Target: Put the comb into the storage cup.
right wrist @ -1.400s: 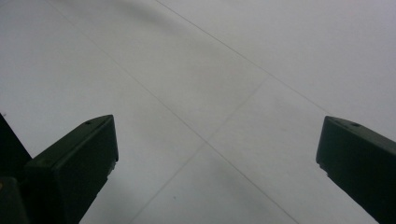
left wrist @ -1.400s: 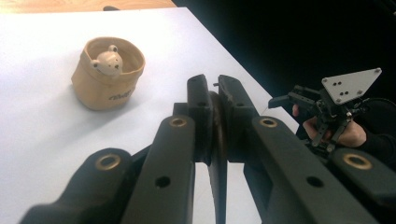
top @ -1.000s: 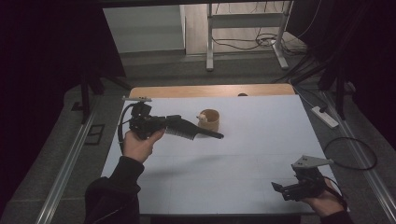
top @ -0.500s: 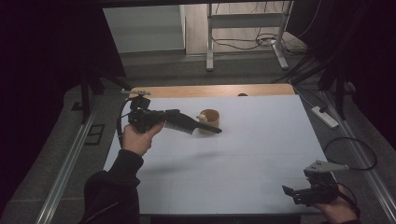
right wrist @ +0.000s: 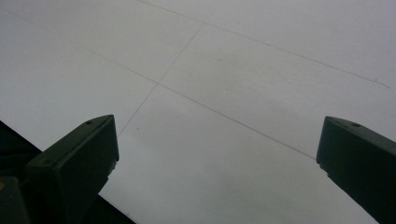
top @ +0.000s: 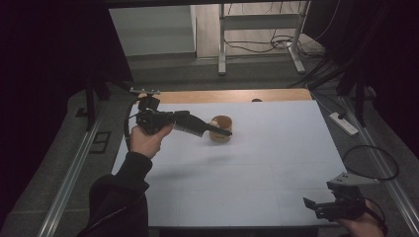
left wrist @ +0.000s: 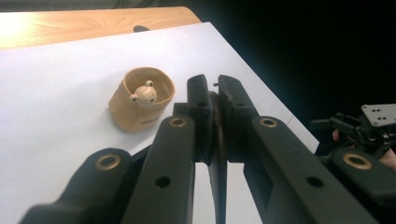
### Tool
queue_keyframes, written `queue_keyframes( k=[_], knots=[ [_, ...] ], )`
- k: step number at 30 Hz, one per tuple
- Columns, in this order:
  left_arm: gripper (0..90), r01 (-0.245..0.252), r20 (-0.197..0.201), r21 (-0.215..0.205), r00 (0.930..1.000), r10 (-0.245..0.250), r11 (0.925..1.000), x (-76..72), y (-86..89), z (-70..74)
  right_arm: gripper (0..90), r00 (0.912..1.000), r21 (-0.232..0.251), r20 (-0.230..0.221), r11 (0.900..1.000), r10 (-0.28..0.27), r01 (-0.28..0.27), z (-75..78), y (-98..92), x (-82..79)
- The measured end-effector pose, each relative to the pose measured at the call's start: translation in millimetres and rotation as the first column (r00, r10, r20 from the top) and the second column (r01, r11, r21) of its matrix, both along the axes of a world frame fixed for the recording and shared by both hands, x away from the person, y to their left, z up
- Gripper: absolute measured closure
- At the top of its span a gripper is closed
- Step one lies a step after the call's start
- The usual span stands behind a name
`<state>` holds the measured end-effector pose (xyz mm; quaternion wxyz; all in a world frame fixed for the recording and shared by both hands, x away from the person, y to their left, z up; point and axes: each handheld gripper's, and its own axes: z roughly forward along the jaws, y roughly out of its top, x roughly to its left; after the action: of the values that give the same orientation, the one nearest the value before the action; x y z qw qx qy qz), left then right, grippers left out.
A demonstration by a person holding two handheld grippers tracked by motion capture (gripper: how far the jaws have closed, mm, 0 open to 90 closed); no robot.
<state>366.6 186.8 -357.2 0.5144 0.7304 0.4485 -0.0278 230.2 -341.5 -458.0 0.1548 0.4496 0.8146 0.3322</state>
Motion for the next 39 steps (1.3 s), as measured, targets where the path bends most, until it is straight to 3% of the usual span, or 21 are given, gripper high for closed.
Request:
queue_keyframes(
  k=[19,39],
  knots=[
    [83.6,-0.056,0.008,0.035,0.9984,0.056,0.9978,25.4,-5.9,16.1,0.0,1.0000,-0.004,0.003,1.000,0.003,-0.003,0.2,-0.2,-1.3],
    [83.6,-0.112,-0.013,0.069,0.9935,0.113,0.9913,52.4,-10.0,9.1,0.0,0.9999,-0.008,0.001,1.000,0.012,-0.012,0.0,0.3,-1.4]
  ],
)
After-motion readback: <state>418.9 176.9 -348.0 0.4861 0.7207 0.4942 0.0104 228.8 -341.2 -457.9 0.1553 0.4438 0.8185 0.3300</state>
